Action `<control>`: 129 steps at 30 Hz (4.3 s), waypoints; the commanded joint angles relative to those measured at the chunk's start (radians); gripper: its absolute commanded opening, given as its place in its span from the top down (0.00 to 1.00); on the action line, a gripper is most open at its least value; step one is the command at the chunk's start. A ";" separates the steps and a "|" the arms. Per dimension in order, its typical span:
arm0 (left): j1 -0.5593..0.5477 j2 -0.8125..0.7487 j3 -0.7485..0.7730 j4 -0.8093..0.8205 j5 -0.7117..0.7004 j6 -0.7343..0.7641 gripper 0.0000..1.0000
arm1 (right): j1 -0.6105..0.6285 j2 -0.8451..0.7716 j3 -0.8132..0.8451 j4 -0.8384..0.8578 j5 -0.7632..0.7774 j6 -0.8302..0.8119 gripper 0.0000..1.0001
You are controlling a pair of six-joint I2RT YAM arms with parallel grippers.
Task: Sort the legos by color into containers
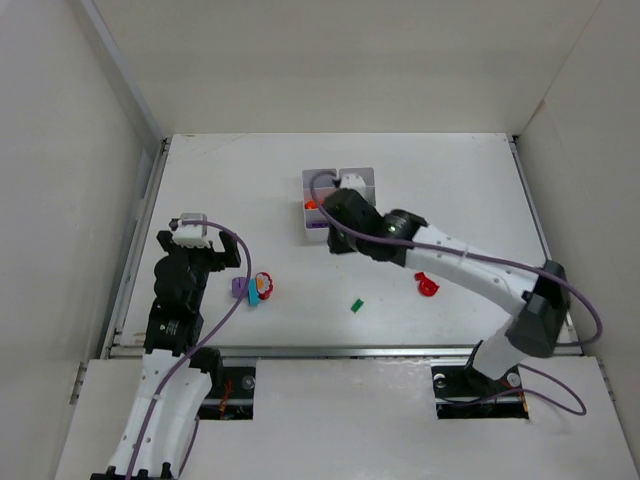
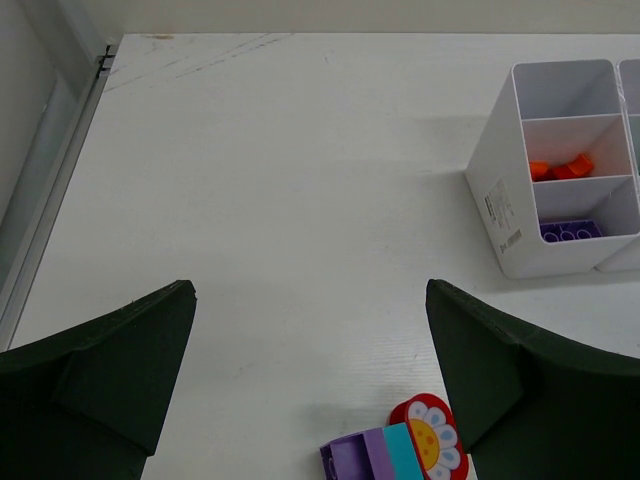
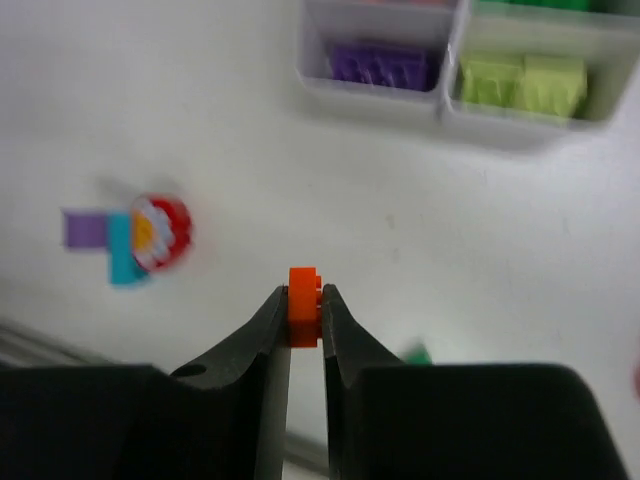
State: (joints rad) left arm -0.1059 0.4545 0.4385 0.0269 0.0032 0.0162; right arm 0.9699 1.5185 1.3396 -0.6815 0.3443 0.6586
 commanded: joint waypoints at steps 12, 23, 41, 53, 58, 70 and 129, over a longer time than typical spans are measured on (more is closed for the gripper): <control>0.032 0.013 -0.014 0.053 -0.002 -0.007 0.01 | -0.177 0.649 0.777 0.060 0.081 -0.255 1.00; 0.069 0.046 -0.014 0.062 -0.011 -0.007 0.01 | -0.235 0.700 0.736 0.109 -0.010 -0.255 0.69; 0.087 0.055 -0.004 0.053 0.041 0.002 0.00 | -0.235 0.586 0.653 0.129 -0.083 -0.306 0.30; 0.087 0.055 -0.004 0.053 0.041 0.002 0.00 | -0.244 0.663 0.685 0.114 -0.087 -0.315 0.77; 0.087 0.046 -0.004 0.053 0.041 0.002 0.00 | -0.244 0.698 0.716 0.094 -0.087 -0.315 0.84; 0.087 0.036 -0.004 0.053 0.050 0.002 0.00 | -0.244 0.678 0.698 0.085 -0.077 -0.333 0.63; 0.054 0.297 0.348 -0.156 0.122 0.369 0.00 | -0.729 -0.097 -0.283 0.112 -0.108 -0.024 0.04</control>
State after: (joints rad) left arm -0.0505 0.7311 0.7486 -0.1886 0.1276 0.3466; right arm 0.2588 1.3788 1.0794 -0.6086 0.2497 0.6113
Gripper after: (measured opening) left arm 0.997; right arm 0.971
